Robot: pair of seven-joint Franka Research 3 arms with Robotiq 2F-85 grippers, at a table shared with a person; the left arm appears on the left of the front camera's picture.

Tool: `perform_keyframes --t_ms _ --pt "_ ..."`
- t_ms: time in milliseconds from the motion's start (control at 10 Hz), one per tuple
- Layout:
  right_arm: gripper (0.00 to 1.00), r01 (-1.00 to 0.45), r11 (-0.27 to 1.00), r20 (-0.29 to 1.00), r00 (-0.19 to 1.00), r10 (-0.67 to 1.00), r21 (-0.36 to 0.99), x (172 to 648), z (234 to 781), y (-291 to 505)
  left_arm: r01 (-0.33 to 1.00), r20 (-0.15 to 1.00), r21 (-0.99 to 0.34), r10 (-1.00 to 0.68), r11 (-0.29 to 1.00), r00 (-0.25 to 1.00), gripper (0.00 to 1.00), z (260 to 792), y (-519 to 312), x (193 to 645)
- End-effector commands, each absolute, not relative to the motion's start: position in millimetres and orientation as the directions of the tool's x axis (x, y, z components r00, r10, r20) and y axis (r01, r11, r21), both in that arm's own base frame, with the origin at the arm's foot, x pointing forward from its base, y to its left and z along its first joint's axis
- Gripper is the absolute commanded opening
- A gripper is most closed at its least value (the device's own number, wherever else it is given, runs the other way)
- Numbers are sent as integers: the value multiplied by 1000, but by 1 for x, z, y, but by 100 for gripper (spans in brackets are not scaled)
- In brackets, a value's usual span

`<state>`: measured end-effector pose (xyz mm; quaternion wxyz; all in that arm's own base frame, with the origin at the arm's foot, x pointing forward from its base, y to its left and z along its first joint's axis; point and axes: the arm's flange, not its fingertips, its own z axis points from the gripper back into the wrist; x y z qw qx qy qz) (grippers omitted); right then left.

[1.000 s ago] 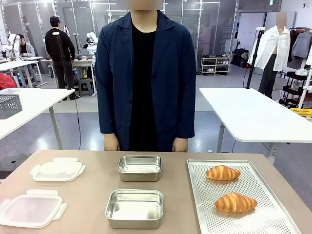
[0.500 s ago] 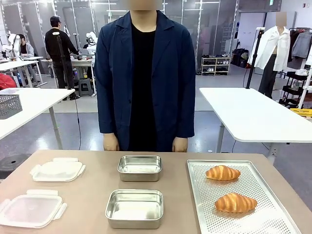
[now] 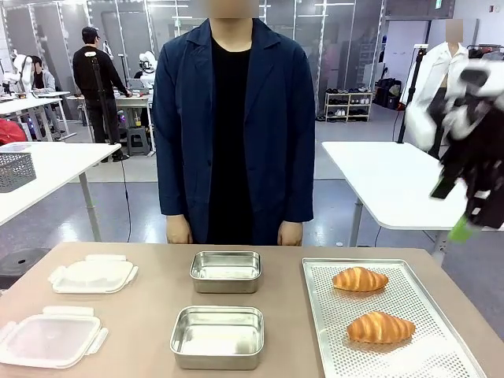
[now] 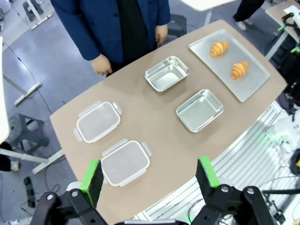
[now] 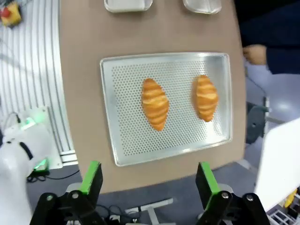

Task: Place the bread into the airtight container.
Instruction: Pick up a Butter Roll and place it into an empty Airtight Container.

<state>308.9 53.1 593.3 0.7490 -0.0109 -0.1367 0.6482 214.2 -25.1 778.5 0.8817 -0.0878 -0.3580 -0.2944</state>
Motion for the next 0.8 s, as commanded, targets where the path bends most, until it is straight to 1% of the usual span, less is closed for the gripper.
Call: perform_keyframes --t_ms 0,100,200,500,700 --pt "100 -981 113 197 80 977 -159 319 533 58 590 679 65 -469 805 565 100 779 -25 214" --pt "100 -983 106 201 75 977 -148 327 506 62 590 679 65 -469 805 565 100 779 -25 214" --pt "100 -983 96 174 68 982 -157 335 489 64 590 679 65 -469 805 565 100 779 -25 214" --pt "100 -985 86 111 70 991 -147 369 445 71 590 679 65 -469 805 565 100 779 -25 214" --pt "100 -984 102 85 91 992 -149 390 416 75 590 679 65 -469 805 565 100 779 -25 214"
